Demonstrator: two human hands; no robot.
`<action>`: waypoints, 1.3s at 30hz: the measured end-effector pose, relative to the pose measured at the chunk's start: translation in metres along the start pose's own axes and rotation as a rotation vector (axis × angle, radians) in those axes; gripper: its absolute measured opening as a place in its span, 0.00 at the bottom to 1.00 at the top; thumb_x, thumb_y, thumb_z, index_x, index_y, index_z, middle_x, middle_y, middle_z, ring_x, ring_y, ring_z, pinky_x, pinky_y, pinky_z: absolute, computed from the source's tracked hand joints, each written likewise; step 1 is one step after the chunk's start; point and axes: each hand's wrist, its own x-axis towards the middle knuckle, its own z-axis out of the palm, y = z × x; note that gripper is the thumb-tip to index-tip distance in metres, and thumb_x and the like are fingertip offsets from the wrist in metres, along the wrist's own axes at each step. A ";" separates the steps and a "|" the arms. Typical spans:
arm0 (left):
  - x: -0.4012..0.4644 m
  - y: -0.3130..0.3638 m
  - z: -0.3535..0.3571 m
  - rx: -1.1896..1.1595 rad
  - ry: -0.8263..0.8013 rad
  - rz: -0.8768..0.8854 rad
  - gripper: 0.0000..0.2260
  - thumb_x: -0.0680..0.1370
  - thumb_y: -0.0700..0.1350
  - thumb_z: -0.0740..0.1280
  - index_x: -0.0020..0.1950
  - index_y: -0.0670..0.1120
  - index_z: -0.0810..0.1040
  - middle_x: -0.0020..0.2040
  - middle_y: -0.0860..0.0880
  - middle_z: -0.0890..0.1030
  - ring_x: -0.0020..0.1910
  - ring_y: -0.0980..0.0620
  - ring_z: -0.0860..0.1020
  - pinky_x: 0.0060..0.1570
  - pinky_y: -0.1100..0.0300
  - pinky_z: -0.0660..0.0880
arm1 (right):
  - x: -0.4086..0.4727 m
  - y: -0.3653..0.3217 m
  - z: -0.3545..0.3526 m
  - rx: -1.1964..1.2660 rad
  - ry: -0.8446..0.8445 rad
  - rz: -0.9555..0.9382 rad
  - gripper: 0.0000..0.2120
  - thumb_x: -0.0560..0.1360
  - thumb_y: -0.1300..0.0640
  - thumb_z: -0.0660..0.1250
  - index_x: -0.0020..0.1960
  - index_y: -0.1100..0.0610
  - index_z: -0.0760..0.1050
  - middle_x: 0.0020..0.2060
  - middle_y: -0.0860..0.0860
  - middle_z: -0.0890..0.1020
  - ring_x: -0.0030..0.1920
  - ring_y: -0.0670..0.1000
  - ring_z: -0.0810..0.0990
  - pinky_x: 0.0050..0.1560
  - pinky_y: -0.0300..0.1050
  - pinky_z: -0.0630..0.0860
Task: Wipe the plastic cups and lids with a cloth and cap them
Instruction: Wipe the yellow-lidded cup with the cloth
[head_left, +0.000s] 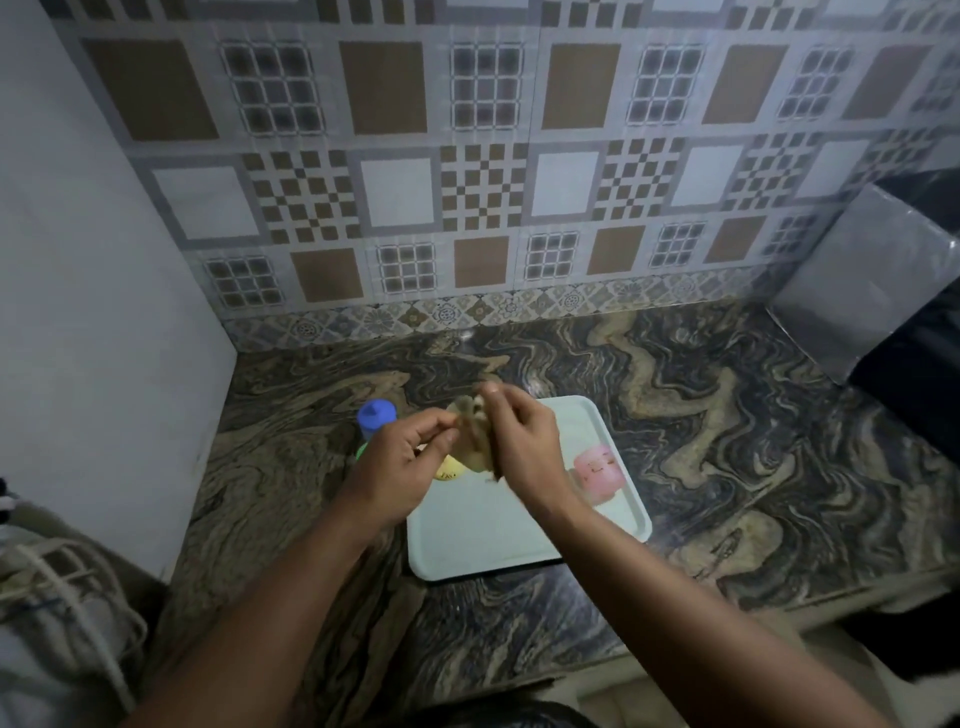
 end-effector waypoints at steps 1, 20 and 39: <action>0.002 -0.001 0.005 0.006 0.012 -0.021 0.15 0.82 0.36 0.65 0.52 0.58 0.80 0.47 0.53 0.85 0.45 0.59 0.82 0.47 0.59 0.78 | -0.002 0.007 0.000 -0.088 0.037 -0.184 0.15 0.83 0.44 0.67 0.53 0.54 0.85 0.45 0.49 0.87 0.45 0.48 0.85 0.46 0.48 0.81; -0.005 -0.013 0.067 -0.615 0.326 -0.423 0.06 0.77 0.41 0.70 0.45 0.49 0.86 0.62 0.47 0.83 0.54 0.53 0.84 0.53 0.54 0.83 | 0.042 0.045 -0.062 0.441 -0.012 0.851 0.20 0.82 0.41 0.63 0.50 0.55 0.86 0.47 0.56 0.85 0.46 0.57 0.81 0.58 0.55 0.75; -0.003 -0.040 0.033 0.482 0.374 -0.025 0.05 0.78 0.40 0.72 0.44 0.43 0.78 0.73 0.51 0.74 0.70 0.58 0.72 0.61 0.59 0.74 | 0.029 0.023 0.003 0.640 -0.200 0.844 0.28 0.86 0.44 0.54 0.72 0.63 0.76 0.66 0.65 0.83 0.72 0.65 0.78 0.77 0.63 0.68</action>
